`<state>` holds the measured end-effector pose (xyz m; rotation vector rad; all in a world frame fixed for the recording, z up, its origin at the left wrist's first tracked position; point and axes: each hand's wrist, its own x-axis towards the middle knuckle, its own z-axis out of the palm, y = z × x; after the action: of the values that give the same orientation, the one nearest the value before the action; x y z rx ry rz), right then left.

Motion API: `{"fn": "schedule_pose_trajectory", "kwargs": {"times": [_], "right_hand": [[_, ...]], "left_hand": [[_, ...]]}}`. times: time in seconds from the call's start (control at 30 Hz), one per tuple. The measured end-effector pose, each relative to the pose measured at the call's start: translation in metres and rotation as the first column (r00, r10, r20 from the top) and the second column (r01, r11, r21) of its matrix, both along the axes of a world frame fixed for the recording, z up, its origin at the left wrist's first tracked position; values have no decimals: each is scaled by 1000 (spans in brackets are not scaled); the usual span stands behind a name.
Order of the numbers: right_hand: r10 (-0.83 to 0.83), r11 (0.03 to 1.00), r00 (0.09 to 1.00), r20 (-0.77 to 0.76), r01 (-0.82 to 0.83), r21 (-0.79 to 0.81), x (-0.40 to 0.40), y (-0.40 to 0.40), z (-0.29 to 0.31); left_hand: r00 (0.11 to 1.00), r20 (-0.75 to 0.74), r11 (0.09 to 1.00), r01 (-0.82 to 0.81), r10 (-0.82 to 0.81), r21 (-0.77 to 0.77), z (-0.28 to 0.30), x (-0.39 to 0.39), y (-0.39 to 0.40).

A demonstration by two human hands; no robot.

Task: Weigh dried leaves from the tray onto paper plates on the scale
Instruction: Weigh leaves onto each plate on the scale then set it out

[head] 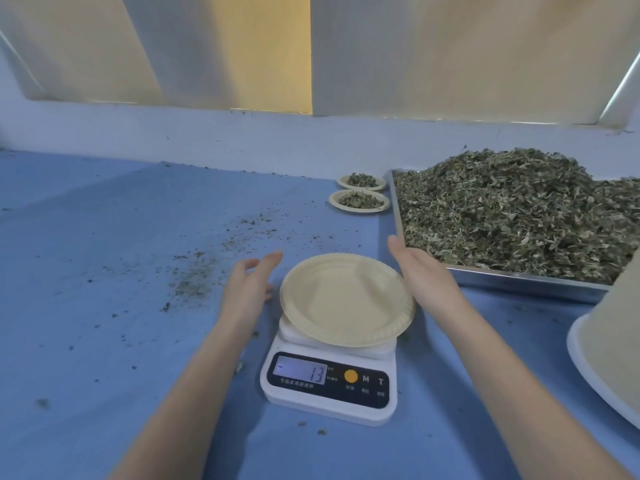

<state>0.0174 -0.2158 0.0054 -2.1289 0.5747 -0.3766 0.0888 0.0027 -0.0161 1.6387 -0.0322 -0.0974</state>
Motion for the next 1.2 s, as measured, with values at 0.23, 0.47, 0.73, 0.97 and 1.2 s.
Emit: {"fn": "schedule_pose_trajectory", "kwargs": {"times": [0.23,0.47,0.73,0.97,1.2], "right_hand": [[-4,995,999,35,0,104,-8,-1,-6],[43,978,998,44,-51,201,-18,-3,-2],[63,978,996,68,-75,194,-22,-5,4],[-194,941,974,114,218,-259,-18,-22,23],[-334,882,931,-148,254,-396,18,-90,44]], "left_hand": [[991,68,993,117,-115,-26,-2,-9,-1],[990,81,990,125,-119,-66,-8,-10,-1],[971,216,992,84,-103,98,2,-18,-1],[782,451,737,15,-430,676,64,-25,-69],[660,242,509,245,-711,825,93,11,-184]]}}
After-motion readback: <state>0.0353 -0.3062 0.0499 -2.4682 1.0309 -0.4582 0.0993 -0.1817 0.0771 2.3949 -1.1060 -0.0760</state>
